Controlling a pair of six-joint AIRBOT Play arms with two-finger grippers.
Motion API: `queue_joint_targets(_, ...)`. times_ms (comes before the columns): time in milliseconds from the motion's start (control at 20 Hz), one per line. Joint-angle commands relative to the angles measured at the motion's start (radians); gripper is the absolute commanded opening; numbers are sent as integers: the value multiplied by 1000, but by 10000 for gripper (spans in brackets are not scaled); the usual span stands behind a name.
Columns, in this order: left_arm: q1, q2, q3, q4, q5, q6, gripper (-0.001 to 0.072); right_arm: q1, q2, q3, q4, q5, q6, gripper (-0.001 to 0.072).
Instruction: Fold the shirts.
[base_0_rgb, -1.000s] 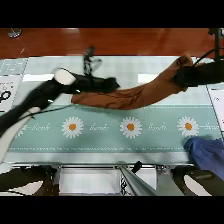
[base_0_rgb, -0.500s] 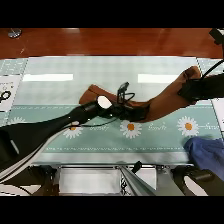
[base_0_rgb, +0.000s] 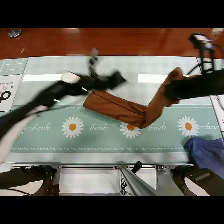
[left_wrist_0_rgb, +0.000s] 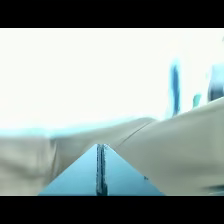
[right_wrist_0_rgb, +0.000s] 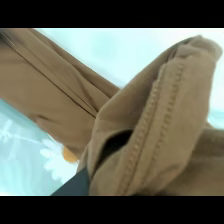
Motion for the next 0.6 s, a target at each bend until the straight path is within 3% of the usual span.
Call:
queue_joint_targets(0,255,242,1,5,-35,50,17,113,-123,-20,15,-219,27,36)
queue_joint_targets(250,558,581,1,5,-206,39,17,249,-358,-20,188,-542,25,36)
queue_joint_targets(450,671,780,1,27,-286,-63,18,337,-488,-20,301,-740,27,36)
queue_joint_targets(550,675,850,1,109,-301,-141,18,360,-527,-20,378,-817,29,36)
